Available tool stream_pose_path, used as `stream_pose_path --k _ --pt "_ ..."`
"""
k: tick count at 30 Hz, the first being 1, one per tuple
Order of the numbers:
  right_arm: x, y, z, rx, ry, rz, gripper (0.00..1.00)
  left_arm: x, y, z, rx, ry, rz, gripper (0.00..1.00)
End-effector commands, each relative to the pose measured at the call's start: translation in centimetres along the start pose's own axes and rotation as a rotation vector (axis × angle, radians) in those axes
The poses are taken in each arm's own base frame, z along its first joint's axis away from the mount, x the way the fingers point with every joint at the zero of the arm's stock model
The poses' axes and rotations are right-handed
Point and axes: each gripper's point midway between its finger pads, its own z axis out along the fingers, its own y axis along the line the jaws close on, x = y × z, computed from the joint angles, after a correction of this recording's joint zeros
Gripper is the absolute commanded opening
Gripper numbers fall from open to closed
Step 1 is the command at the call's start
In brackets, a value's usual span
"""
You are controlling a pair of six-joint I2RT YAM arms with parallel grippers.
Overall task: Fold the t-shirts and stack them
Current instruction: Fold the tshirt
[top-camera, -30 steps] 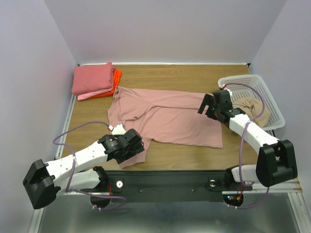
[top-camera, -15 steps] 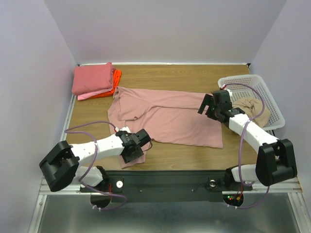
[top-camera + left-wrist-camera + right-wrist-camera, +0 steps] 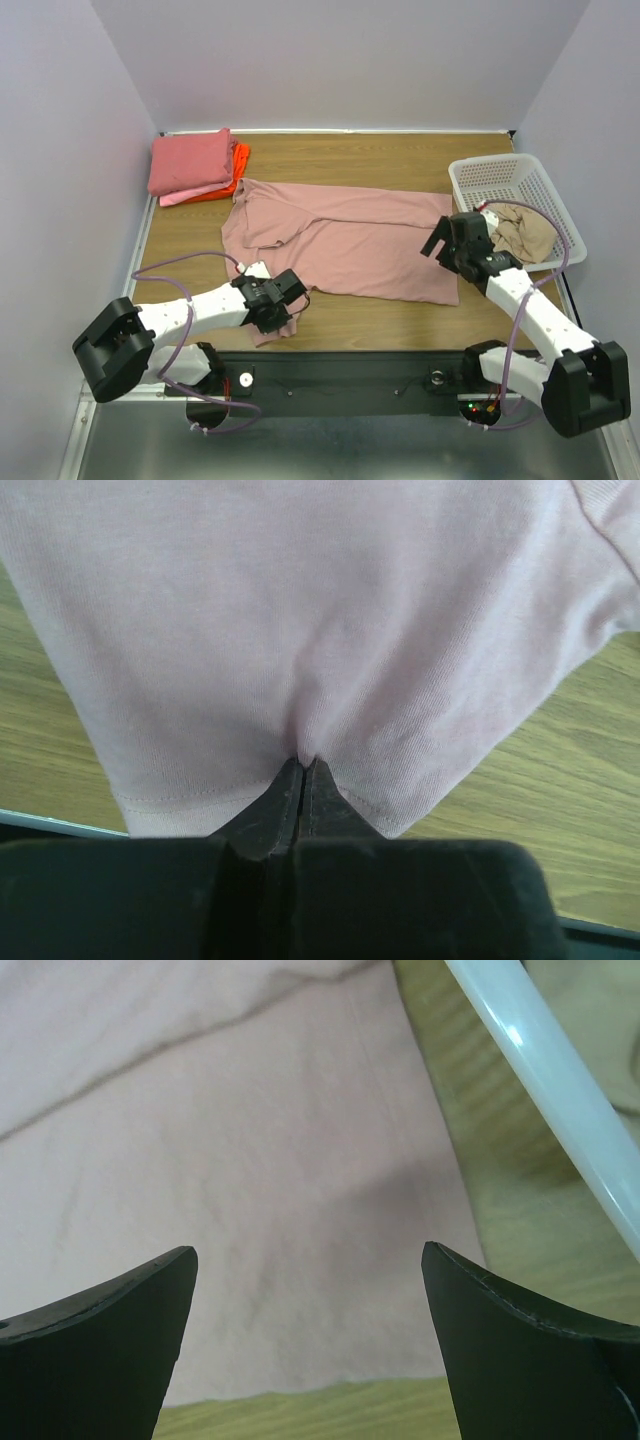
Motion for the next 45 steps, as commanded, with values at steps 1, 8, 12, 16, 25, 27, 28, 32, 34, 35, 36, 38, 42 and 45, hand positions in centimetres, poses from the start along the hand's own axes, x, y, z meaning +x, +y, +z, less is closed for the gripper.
stream_pose_path --k 1,8,12,16,25,27,28,32,34,35,36,38,42,45 --pt "2.4 -2.8 -0.8 0.081 0.050 0.038 1.00 -0.2 0.5 0.6 -0.008 -0.027 0.035 0.00" --pt "4.3 -6.3 -2.0 0.216 0.039 0.193 1.00 -1.6 0.0 -0.1 0.008 -0.086 0.065 0.00" --pt "4.9 -6.4 -2.2 0.206 0.038 0.248 1.00 -2.3 -0.1 -0.1 -0.017 -0.118 0.094 0.00" --pt "5.5 -7.1 -1.8 0.243 0.043 0.258 0.85 -3.0 -0.4 -0.5 -0.035 -0.142 0.108 0.00" --pt "7.2 -8.1 -0.7 0.314 0.097 0.251 0.61 -3.7 -1.6 -1.0 -0.004 -0.152 0.147 0.00" --pt "7.6 -8.4 -0.5 0.326 0.103 0.245 0.61 -3.8 -1.8 -1.1 0.002 -0.150 0.149 0.00" --pt "7.8 -8.5 -0.5 0.330 0.109 0.248 0.61 -3.9 -2.0 -1.1 0.006 -0.149 0.155 0.00" --pt "8.4 -8.9 -0.4 0.336 0.113 0.252 0.60 -4.0 -2.2 -1.1 0.008 -0.146 0.162 0.00" --pt "8.8 -9.3 -0.3 0.348 0.117 0.248 0.59 -4.1 -2.2 -1.1 0.005 -0.146 0.163 0.00" --pt "8.7 -9.3 -0.3 0.347 0.116 0.250 0.57 -4.3 -2.4 -1.2 0.011 -0.149 0.166 0.00" --pt "8.8 -9.3 -0.2 0.350 0.120 0.249 0.56 -4.3 -2.5 -1.1 0.011 -0.149 0.170 0.00" --pt "8.9 -9.2 -0.1 0.350 0.122 0.248 0.50 -4.6 -2.6 -1.1 0.011 -0.153 0.172 0.00" --pt "8.7 -8.9 0.1 0.338 0.117 0.248 0.38 -5.1 -2.6 -1.0 0.003 -0.161 0.176 0.00" --pt "8.3 -8.5 0.2 0.318 0.117 0.235 0.26 -5.7 -2.7 -1.1 0.002 -0.178 0.172 0.00"
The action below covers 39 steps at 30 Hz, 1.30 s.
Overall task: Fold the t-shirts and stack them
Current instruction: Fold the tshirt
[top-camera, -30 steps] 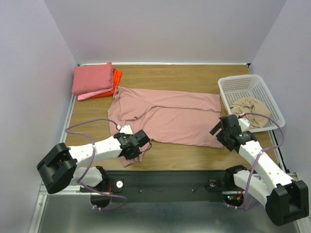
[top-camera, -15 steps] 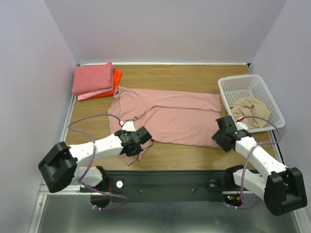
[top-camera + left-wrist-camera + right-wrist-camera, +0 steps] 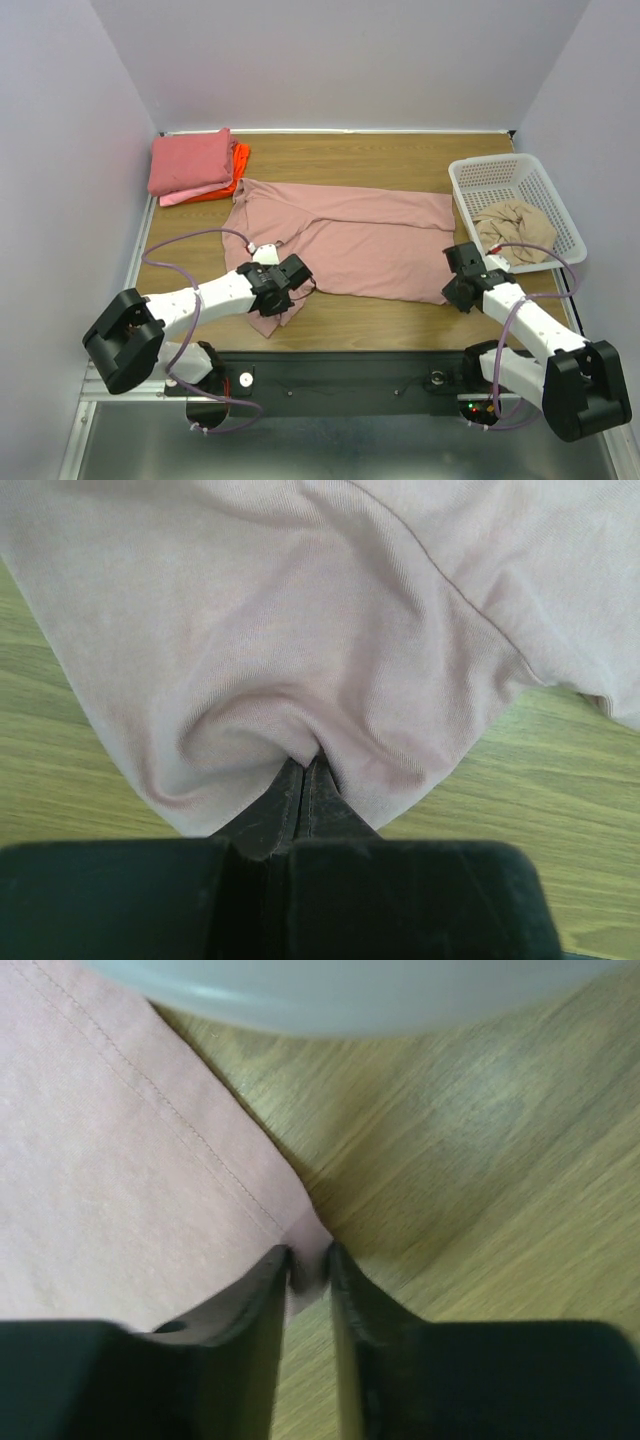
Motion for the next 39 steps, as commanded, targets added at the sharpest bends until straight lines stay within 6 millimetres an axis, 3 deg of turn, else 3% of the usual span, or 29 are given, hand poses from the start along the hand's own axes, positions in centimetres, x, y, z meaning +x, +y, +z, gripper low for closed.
stream_pose_path --k 1,9,19,22,32,39 --pt "-0.8 1.0 0.1 -0.028 -0.025 0.004 0.21 -2.5 -0.6 -0.7 0.005 -0.069 0.003 0.00" --pt "-3.0 2.9 -1.2 -0.083 -0.077 -0.022 0.01 -6.8 -2.4 -1.8 0.038 -0.152 0.021 0.00" --pt "-7.3 5.8 -2.5 -0.084 -0.184 -0.037 0.00 -12.6 -3.3 -1.5 0.012 -0.220 0.048 0.00" --pt "-8.7 7.0 -2.7 -0.078 -0.213 -0.039 0.00 -15.4 -3.8 -1.8 0.020 -0.265 0.071 0.00" --pt "-12.2 11.1 -1.4 -0.027 -0.274 -0.078 0.00 -23.2 -7.1 -1.8 0.060 -0.400 0.191 0.00" --pt "-14.4 13.3 -0.4 0.012 -0.316 -0.105 0.00 -26.7 -6.7 0.9 0.002 -0.393 0.225 0.00"
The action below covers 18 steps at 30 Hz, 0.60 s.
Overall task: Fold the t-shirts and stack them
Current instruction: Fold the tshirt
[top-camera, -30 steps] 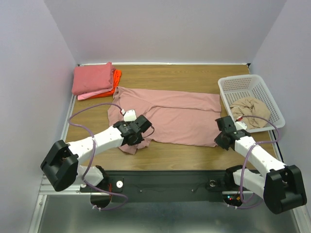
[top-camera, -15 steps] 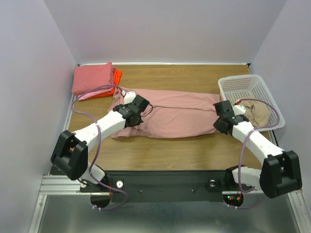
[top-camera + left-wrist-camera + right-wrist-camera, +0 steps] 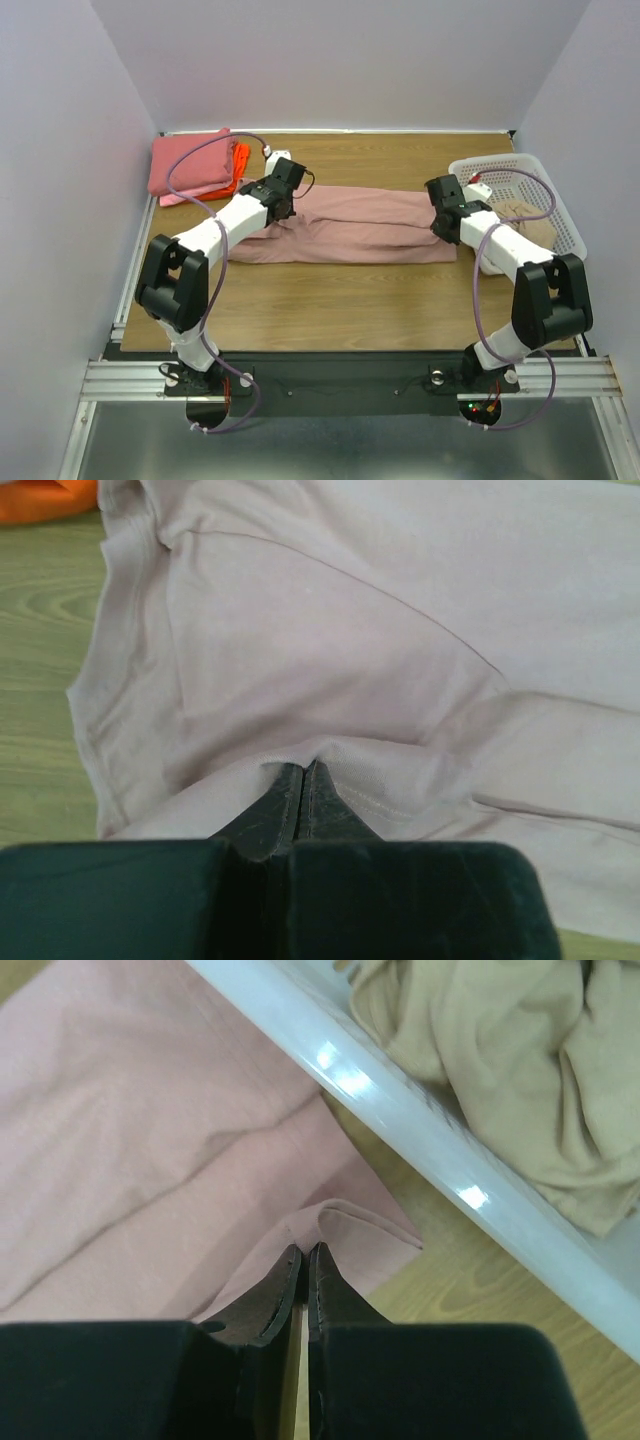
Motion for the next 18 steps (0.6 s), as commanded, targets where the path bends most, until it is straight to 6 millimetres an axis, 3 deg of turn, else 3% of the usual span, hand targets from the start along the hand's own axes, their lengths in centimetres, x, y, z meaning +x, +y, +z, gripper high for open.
stream_pose_path --k 1,11,18 --pt "-3.6 1.3 0.2 0.013 -0.106 0.026 0.00 -4.2 0.9 0.9 -0.019 -0.075 0.025 0.00" --pt "-4.9 1.4 1.4 0.052 -0.124 0.038 0.01 -6.4 1.4 3.2 0.038 -0.091 0.050 0.00" --pt "-5.0 2.0 2.9 0.076 -0.110 0.023 0.01 -6.5 1.1 6.1 0.044 -0.052 0.083 0.01"
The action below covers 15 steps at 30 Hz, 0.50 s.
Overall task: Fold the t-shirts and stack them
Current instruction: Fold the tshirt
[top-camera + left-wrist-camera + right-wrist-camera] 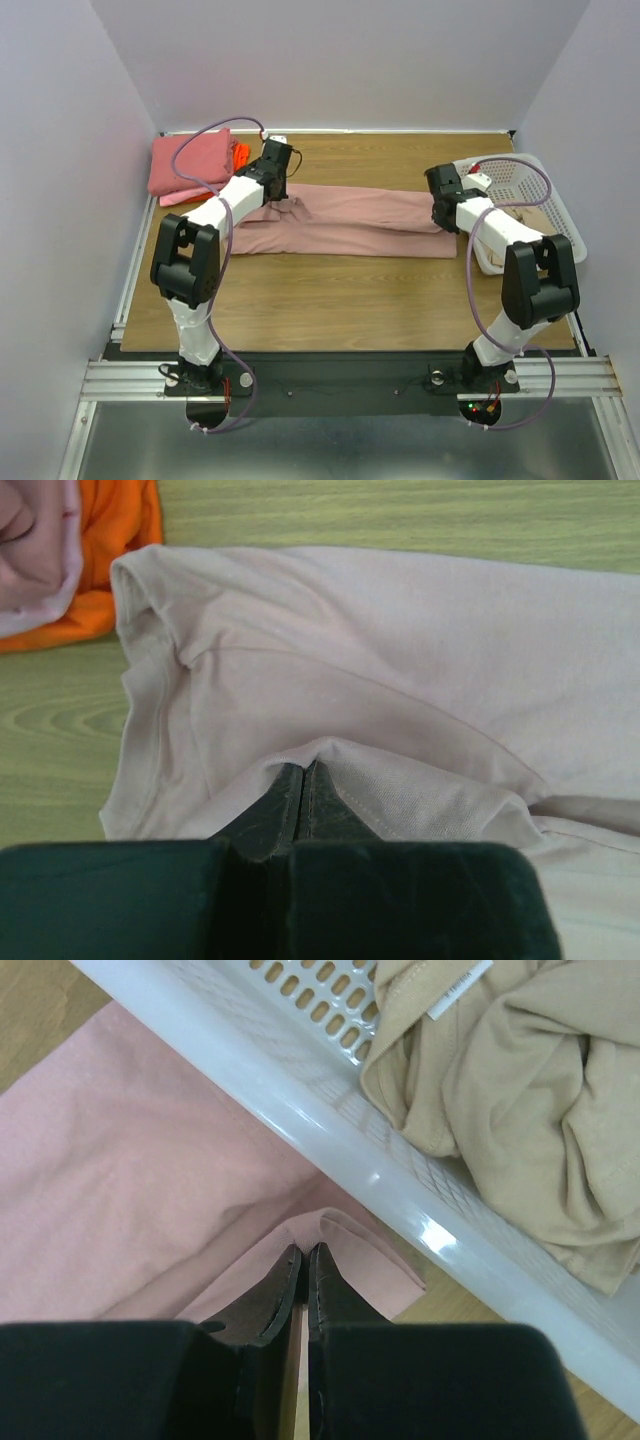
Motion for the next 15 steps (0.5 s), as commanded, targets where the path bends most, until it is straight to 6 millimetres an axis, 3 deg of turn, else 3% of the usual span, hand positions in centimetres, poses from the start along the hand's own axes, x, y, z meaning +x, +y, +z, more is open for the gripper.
stream_pose_path --k 1,2,3,4,7,8,9,13,15 --pt "-2.6 1.1 0.8 0.017 -0.066 0.028 0.01 -2.9 -0.4 0.8 0.023 -0.053 0.015 0.10" --pt "-2.7 1.6 1.0 0.008 -0.058 0.012 0.04 -3.6 0.0 1.0 0.023 -0.062 0.014 0.22" --pt "-2.6 2.0 1.1 -0.003 -0.047 0.005 0.09 -3.7 0.1 1.5 0.024 -0.054 0.017 0.42" --pt "-2.7 2.3 1.1 -0.011 -0.044 -0.001 0.24 -3.8 0.6 1.7 0.015 -0.043 0.014 0.53" --pt "-3.1 3.2 0.6 -0.052 -0.032 -0.002 0.51 -5.1 0.9 1.5 0.009 -0.051 0.000 0.70" --pt "-3.3 3.4 0.3 -0.068 -0.031 -0.006 0.59 -5.5 0.9 1.2 0.009 -0.058 -0.004 0.80" --pt "-3.5 3.7 -0.2 -0.094 -0.026 -0.005 0.66 -6.0 0.9 0.4 0.019 -0.070 -0.013 0.98" --pt "-3.1 4.7 -1.6 -0.193 0.014 -0.042 0.79 -6.3 0.0 -1.8 0.104 -0.093 -0.065 0.98" --pt "-2.2 5.9 -2.5 -0.287 0.057 -0.057 0.96 -5.3 -1.0 -2.8 0.172 -0.086 -0.090 0.98"
